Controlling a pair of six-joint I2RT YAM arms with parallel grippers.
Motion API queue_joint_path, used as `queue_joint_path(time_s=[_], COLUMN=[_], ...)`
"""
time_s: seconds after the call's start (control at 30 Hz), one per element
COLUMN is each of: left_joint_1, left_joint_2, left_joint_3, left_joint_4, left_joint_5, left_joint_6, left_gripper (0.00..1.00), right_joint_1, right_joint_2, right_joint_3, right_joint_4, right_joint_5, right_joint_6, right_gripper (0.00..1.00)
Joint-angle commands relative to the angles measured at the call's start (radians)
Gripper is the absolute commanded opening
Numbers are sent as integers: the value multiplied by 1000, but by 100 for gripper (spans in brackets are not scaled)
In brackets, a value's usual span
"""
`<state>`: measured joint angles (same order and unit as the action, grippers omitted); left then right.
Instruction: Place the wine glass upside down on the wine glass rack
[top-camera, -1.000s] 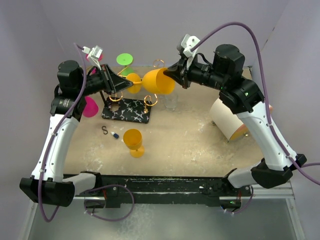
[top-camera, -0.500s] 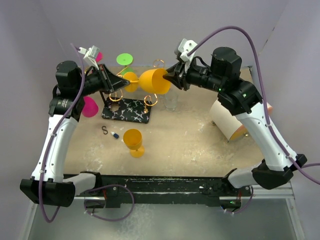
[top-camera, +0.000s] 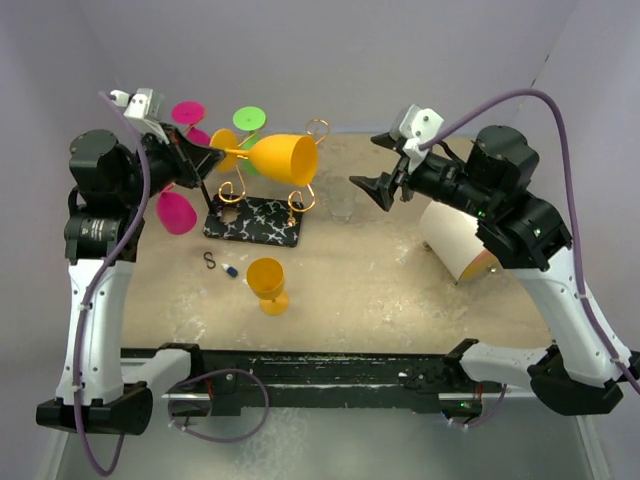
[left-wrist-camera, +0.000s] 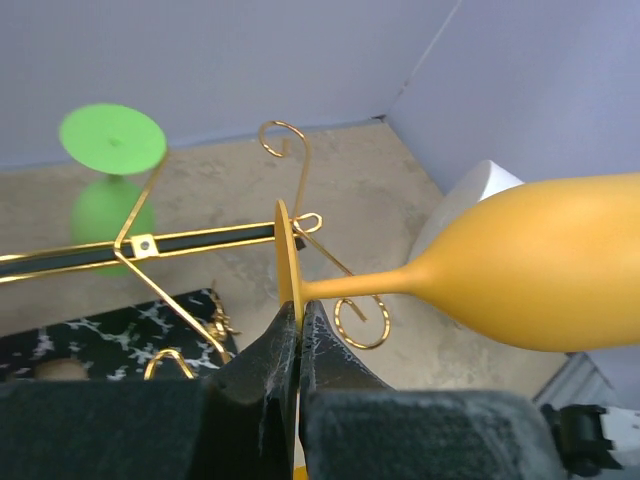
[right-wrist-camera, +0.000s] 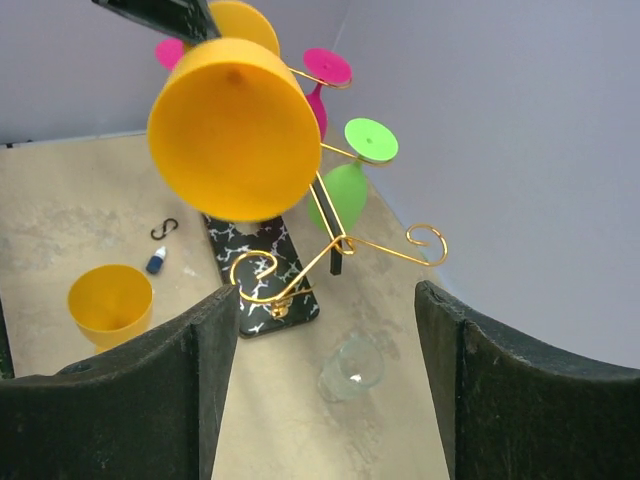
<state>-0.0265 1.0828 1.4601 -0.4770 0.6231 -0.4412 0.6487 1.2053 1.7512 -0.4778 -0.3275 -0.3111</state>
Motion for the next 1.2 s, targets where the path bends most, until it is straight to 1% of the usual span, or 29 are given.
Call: queue_joint_path(time_s=[0.0,0.1,0.17,0.27,0.33,0.47,0.57,0.67,0.77,0.87,1.07,1.17], left_joint_1=[13,18,25,40,47,50,49,49,48,48,48,48], left_joint_2=[-59,-88,-118,-161,-183,-208,-228,-248,-256,-248,-217,-205], left_joint_3=[79,96,110,131,137,142,136,132,137,144,115,73], left_joint_4=[-58,-103,-137,-204,-245,-338,-376,-411,-452,-494,-498,-488], left_joint_5=[-151,-233,-240,-229,-249,-330,-414,-459,-460,-453,-428,-427], left_joint_6=[232,367,478,618,702,855,960,1080,1217,1322,1491,1622], left_gripper=[0,0,0,0,0,0,0,0,0,0,0,0], right_joint_1=[-38,-95,-124,-152,-160,-170,-172,-179,-186,-194,-202,-204], right_joint_2=[-52,-83,-109,-137,-146,-145,-143,-141,-140,-138,-133,-134], right_joint_3=[-54,-112,-163,-189,-194,-201,-205,-209,-216,-218,-221,-225], right_joint_4=[44,69,95,113,117,124,127,133,140,145,148,149], right_joint_5=[7,-93,-128,-129,-127,-140,-140,-148,-160,-168,-179,-174], right_joint_6=[-21,24,45,56,59,66,67,71,76,83,87,83], right_gripper=[74,75,76,77,77,77,77,77,77,77,78,78])
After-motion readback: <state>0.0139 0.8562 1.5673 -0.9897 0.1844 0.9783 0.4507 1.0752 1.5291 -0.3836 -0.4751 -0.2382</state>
